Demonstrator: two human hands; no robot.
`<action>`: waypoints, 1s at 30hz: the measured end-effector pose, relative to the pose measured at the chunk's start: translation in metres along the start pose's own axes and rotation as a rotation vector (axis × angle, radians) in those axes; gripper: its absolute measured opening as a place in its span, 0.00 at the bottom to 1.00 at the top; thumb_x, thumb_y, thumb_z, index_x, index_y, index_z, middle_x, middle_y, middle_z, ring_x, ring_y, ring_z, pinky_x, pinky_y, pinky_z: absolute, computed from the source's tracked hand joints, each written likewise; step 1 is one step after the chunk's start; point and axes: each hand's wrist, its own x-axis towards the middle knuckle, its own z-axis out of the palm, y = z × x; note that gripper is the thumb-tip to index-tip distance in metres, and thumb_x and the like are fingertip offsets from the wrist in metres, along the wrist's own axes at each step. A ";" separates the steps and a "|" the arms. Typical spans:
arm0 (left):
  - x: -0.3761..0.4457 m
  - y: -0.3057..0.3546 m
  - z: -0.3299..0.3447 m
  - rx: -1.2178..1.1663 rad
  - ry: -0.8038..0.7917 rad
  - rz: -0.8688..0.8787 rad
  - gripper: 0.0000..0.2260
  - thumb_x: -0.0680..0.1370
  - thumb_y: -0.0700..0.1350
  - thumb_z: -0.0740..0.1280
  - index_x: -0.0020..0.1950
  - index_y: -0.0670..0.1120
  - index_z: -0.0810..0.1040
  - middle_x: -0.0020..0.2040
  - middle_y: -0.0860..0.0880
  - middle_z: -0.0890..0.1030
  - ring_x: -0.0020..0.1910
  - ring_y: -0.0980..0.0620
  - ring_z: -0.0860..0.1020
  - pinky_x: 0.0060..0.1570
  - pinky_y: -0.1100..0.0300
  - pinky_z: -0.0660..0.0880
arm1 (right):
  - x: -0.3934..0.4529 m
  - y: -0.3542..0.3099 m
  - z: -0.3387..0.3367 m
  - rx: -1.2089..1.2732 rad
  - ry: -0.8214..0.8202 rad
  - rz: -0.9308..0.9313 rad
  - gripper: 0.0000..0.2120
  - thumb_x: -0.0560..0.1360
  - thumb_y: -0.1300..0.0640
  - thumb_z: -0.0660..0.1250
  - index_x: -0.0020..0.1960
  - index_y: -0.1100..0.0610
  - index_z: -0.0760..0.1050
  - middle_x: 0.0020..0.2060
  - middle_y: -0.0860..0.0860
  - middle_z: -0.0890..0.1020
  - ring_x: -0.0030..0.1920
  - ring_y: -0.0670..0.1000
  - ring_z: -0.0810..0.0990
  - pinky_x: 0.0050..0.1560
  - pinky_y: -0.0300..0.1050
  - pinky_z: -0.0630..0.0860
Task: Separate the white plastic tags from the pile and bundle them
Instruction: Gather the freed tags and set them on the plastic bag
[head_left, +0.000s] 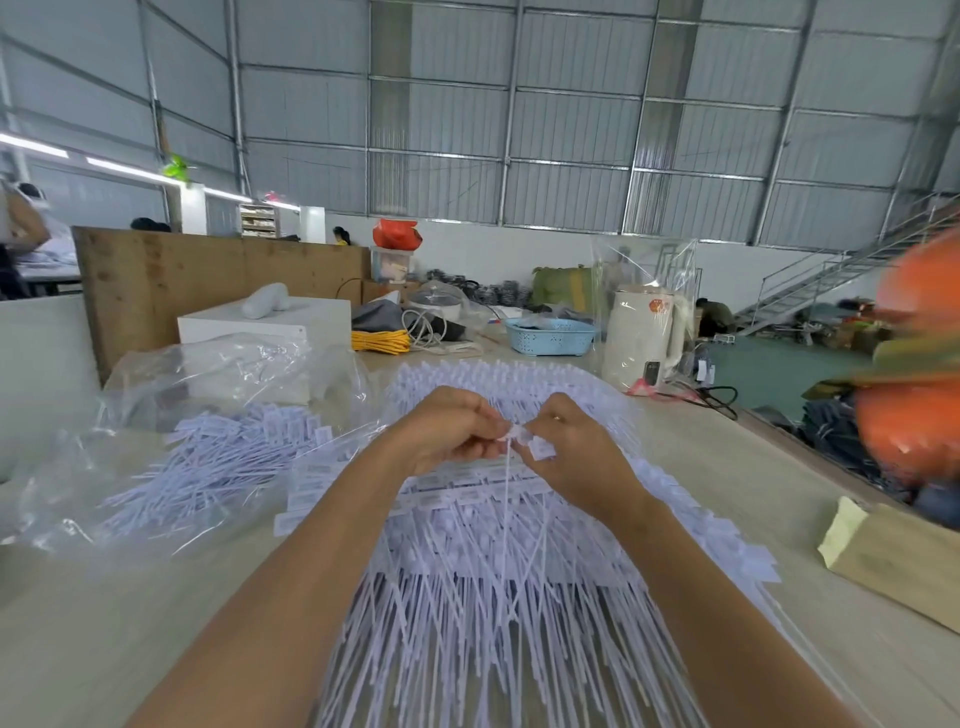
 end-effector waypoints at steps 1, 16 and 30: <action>0.000 0.000 0.000 0.033 0.023 0.020 0.05 0.74 0.32 0.68 0.40 0.38 0.78 0.30 0.45 0.80 0.22 0.58 0.75 0.24 0.69 0.71 | 0.000 0.000 0.000 0.022 -0.002 -0.014 0.07 0.73 0.61 0.71 0.44 0.67 0.80 0.40 0.61 0.76 0.33 0.59 0.77 0.34 0.47 0.74; -0.008 0.012 -0.009 0.141 -0.169 0.180 0.10 0.75 0.29 0.65 0.39 0.40 0.80 0.25 0.46 0.76 0.22 0.55 0.66 0.22 0.68 0.62 | -0.001 0.006 -0.025 0.817 -0.331 0.263 0.12 0.75 0.51 0.68 0.35 0.55 0.79 0.22 0.51 0.71 0.21 0.47 0.65 0.27 0.40 0.70; 0.004 0.001 0.005 0.032 0.091 0.119 0.06 0.76 0.36 0.67 0.41 0.43 0.80 0.27 0.48 0.79 0.22 0.56 0.72 0.25 0.65 0.69 | 0.022 0.008 -0.026 0.888 -0.112 0.479 0.04 0.75 0.60 0.68 0.44 0.57 0.81 0.23 0.44 0.76 0.26 0.47 0.74 0.28 0.37 0.69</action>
